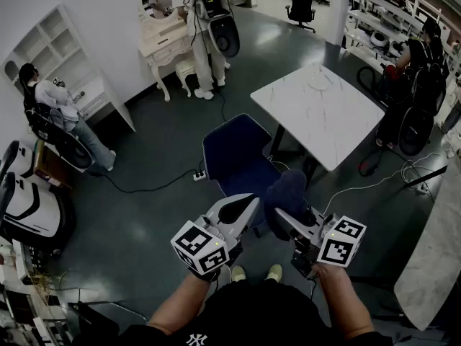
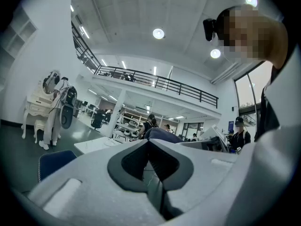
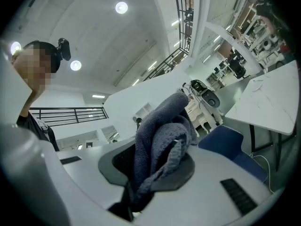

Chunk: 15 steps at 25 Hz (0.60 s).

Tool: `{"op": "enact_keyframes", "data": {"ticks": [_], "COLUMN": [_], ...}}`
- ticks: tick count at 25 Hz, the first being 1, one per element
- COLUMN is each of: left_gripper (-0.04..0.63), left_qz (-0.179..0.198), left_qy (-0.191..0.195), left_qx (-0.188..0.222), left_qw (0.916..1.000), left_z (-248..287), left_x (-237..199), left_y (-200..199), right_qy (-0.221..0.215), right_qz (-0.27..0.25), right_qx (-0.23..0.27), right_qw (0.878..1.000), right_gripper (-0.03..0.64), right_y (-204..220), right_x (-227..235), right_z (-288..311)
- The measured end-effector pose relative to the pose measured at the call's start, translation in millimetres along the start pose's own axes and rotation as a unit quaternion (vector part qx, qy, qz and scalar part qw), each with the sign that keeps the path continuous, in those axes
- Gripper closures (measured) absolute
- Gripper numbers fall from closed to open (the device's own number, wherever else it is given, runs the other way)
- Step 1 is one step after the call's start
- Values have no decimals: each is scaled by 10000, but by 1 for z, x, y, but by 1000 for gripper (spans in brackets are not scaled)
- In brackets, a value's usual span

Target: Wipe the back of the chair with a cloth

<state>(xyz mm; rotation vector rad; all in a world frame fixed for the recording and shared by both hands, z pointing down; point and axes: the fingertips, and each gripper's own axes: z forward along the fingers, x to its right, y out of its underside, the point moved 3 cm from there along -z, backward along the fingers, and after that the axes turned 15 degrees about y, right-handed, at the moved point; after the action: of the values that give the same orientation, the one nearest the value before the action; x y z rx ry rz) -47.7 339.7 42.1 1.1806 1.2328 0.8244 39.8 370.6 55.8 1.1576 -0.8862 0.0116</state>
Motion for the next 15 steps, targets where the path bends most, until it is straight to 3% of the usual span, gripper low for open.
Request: {"op": "enact_keyframes", "data": {"ticks": [4, 10, 15], "left_gripper": [588, 588, 588], "left_qz": [41, 184, 188], "left_qy": [-45, -133, -167], "left_qx": [-14, -92, -167], "left_qw": [10000, 9997, 9995], "left_z": [1, 6, 2], "left_x": [-1, -3, -6], "left_y": [0, -1, 4], "right_qy": [4, 330, 481], "right_qz": [-51, -793, -933], "right_qx": [-23, -76, -123], "right_qw": [10000, 9963, 9944], "right_gripper": [536, 534, 534], "right_y": [1, 1, 6], "right_x": [3, 11, 11], "right_z": [1, 7, 10]}}
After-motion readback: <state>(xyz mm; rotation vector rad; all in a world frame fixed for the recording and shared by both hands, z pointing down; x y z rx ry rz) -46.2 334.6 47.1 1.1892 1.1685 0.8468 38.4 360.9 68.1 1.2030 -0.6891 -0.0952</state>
